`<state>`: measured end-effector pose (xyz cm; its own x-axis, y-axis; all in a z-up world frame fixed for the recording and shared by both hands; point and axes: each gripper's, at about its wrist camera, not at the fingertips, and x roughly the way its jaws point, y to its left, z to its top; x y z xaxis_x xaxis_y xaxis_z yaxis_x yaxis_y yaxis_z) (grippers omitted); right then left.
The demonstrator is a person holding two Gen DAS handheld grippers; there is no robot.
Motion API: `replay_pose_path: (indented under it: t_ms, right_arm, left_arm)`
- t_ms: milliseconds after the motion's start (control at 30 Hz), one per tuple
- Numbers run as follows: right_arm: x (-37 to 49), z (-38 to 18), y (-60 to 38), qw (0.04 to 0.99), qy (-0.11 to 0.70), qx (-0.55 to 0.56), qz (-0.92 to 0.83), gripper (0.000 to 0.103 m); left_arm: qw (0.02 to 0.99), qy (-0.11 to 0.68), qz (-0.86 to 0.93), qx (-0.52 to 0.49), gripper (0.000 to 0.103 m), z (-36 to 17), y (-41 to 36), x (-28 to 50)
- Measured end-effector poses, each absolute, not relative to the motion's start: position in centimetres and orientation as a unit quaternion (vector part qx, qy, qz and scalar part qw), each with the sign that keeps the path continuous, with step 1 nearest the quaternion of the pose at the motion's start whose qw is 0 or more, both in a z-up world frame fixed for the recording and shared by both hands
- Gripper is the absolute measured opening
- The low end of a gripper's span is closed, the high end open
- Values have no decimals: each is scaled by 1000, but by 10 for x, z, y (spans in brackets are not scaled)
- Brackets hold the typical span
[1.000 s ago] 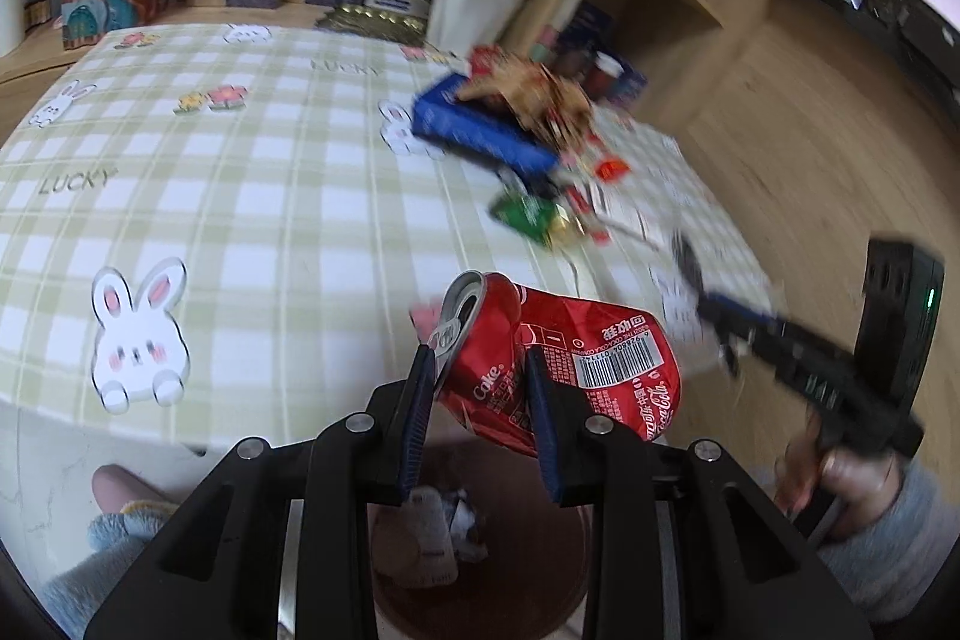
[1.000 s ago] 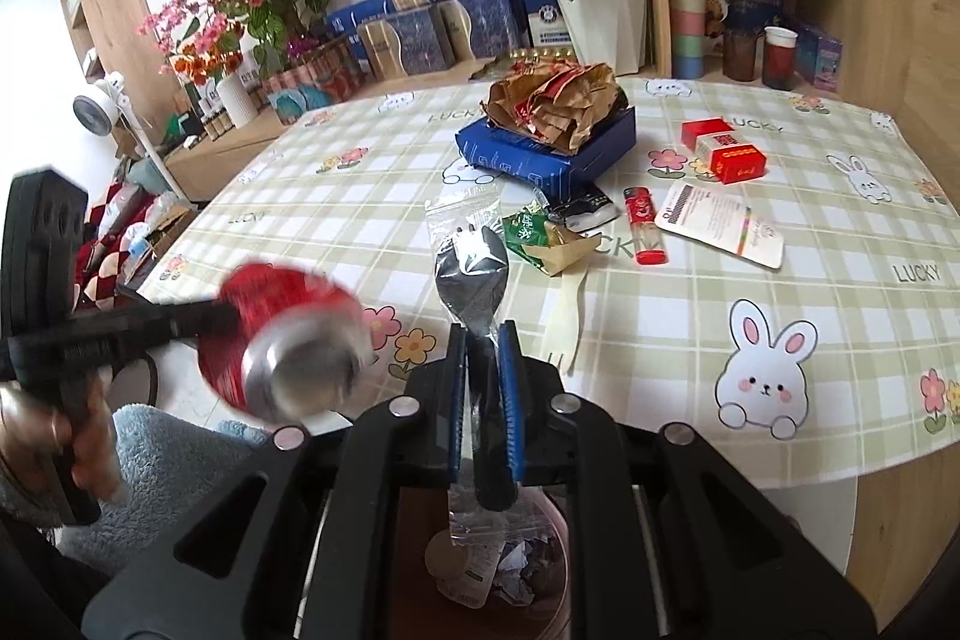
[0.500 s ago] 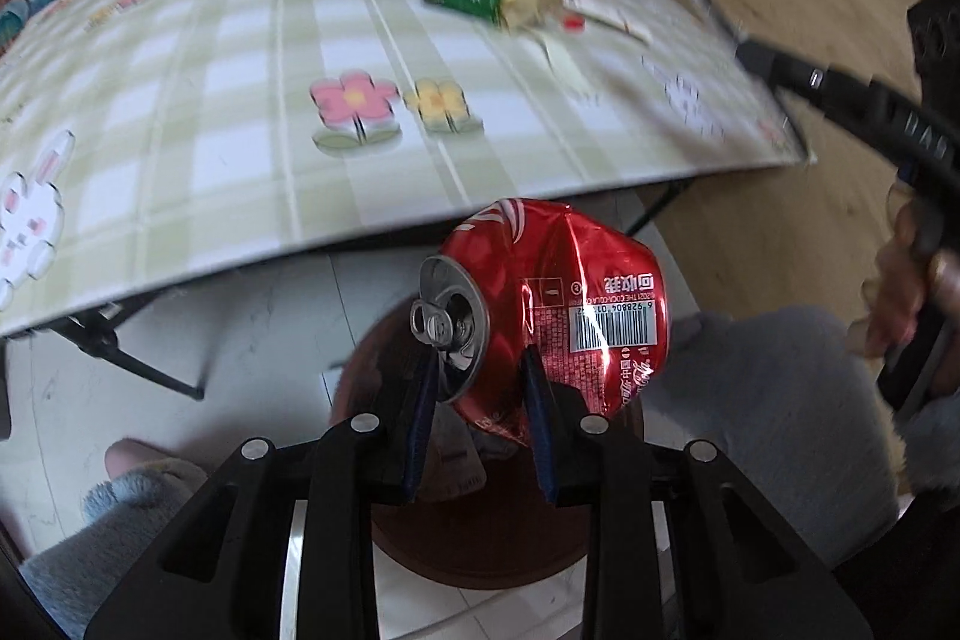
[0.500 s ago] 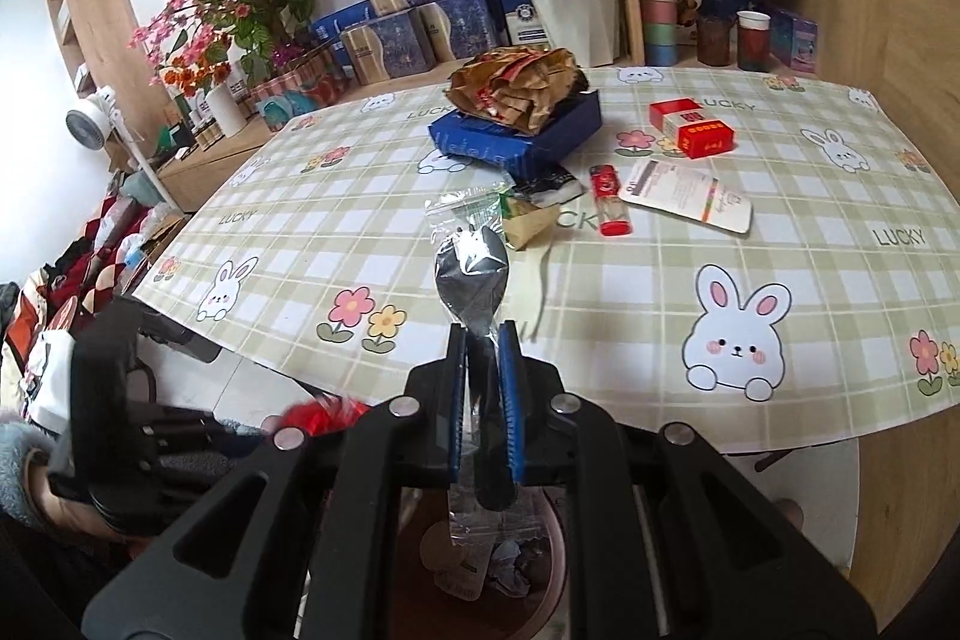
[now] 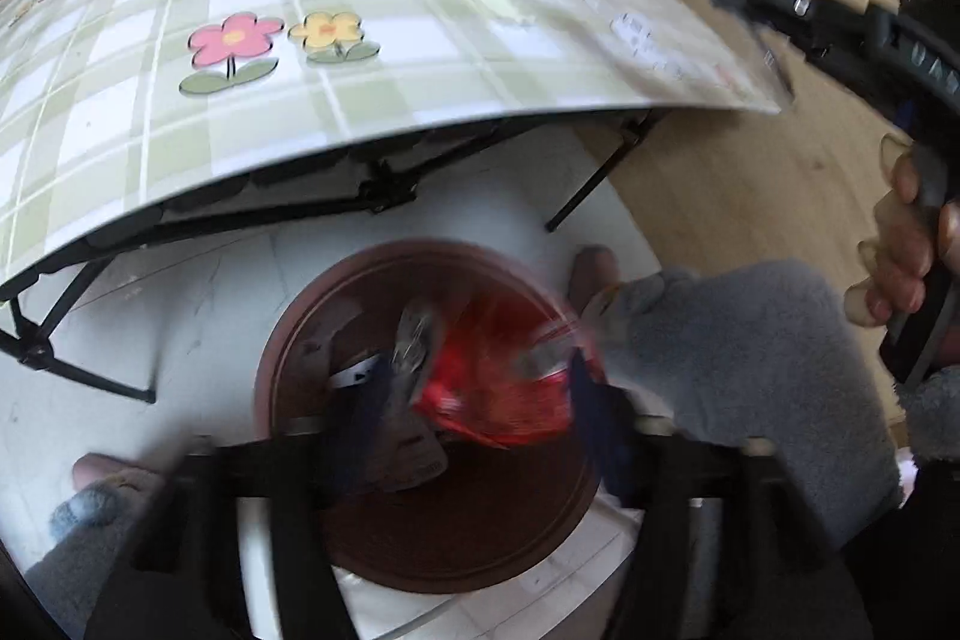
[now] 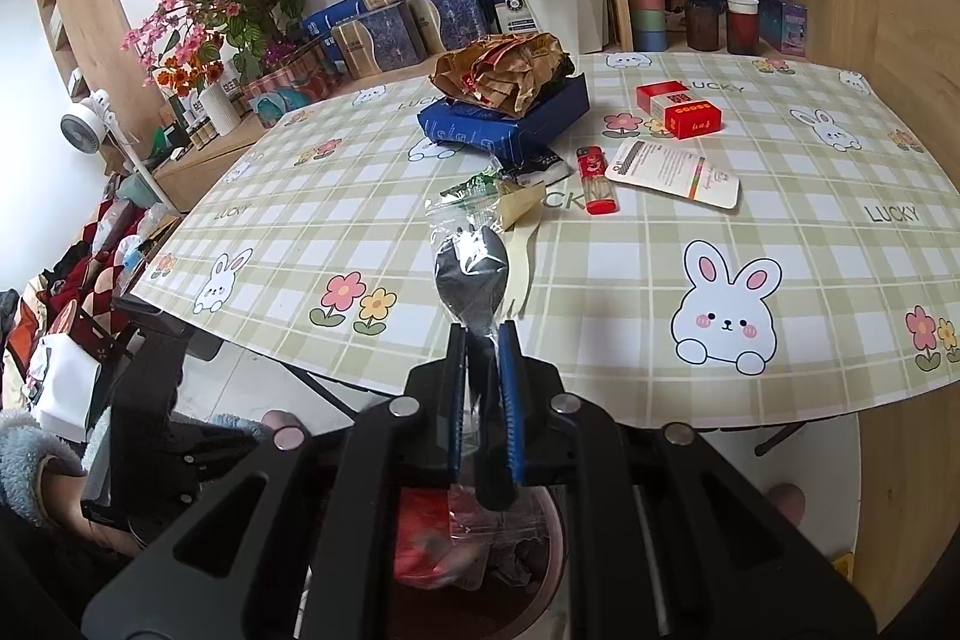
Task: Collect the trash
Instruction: 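Release the red can into the bin with the left tool while the right tool holds the spoon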
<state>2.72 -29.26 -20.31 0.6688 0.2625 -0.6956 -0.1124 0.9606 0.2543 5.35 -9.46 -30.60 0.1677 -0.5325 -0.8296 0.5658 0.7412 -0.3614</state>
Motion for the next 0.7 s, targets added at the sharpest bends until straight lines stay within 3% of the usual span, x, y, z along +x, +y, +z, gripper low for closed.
replay_pose_path:
  t_ms: [67,333,700]
  right_arm:
    - [25,-203,-292,908,395,93,103,15]
    - [18,-211,-285,900,412,83,112,15]
    - [16,-250,-241,854,493,47,160,15]
  left_arm:
    - [776,523,-353,12,66,-297,-90,54]
    - [870,421,-255,-25,94,-228,-31,54]
    - [933,342,-115,-6,97,-184,31,51]
